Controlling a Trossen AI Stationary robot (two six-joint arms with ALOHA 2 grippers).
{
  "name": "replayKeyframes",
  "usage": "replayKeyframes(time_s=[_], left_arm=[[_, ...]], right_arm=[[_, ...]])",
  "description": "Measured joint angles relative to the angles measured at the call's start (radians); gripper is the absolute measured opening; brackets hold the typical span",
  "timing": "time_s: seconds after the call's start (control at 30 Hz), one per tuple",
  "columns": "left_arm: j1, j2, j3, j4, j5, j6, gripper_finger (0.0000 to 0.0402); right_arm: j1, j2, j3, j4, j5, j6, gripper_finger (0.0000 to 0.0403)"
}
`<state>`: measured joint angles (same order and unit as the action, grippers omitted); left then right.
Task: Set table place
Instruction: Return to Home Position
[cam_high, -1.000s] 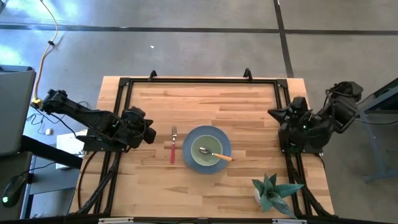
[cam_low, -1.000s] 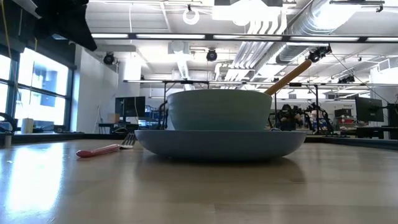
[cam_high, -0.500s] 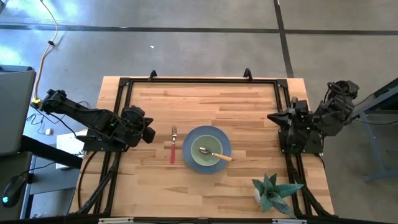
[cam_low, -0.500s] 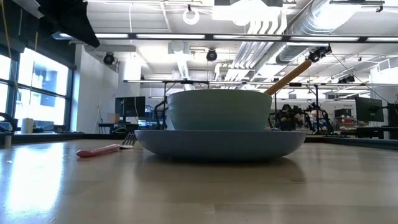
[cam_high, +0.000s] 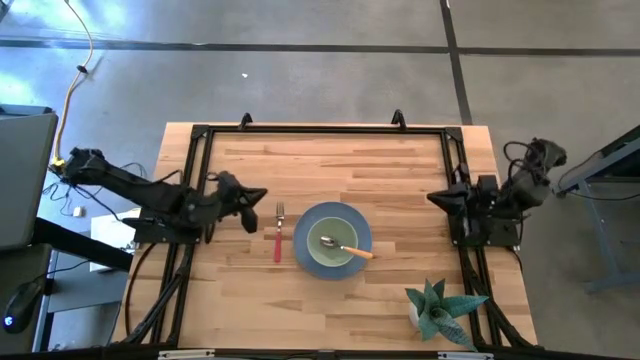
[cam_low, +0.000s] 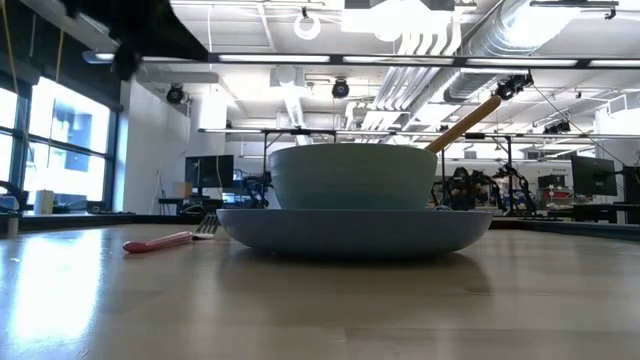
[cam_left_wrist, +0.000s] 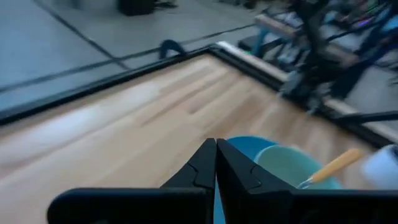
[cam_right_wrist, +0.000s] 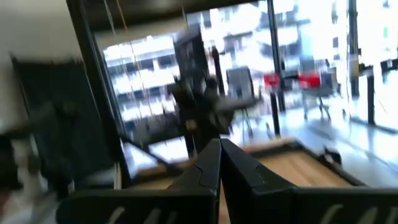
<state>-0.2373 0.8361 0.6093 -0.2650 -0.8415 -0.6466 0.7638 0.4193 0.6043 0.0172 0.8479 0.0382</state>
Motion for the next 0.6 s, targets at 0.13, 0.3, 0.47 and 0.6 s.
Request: replayKeyframes(time_s=[0.13, 0.3, 0.47, 0.6], left_arm=[[0.129, -0.006, -0.112, 0.255, 0.225, 0.113, 0.0000], [0.271, -0.006, -0.168, 0.432, 0.511, 0.253, 0.0000], [0.335, -0.014, -0.168, 0.445, 0.650, 0.332, 0.0000], [0.343, -0.014, -0.168, 0.443, 0.680, 0.351, 0.0000]], right_arm=[[-0.083, -0.089, -0.145, 0.176, -0.079, -0.025, 0.0000], [-0.192, -0.113, -0.235, 0.162, -0.154, 0.045, 0.0000], [-0.305, -0.060, -0.246, 0.098, -0.209, 0.059, 0.0000], [-0.421, 0.003, -0.247, 0.139, -0.276, 0.056, 0.0000]])
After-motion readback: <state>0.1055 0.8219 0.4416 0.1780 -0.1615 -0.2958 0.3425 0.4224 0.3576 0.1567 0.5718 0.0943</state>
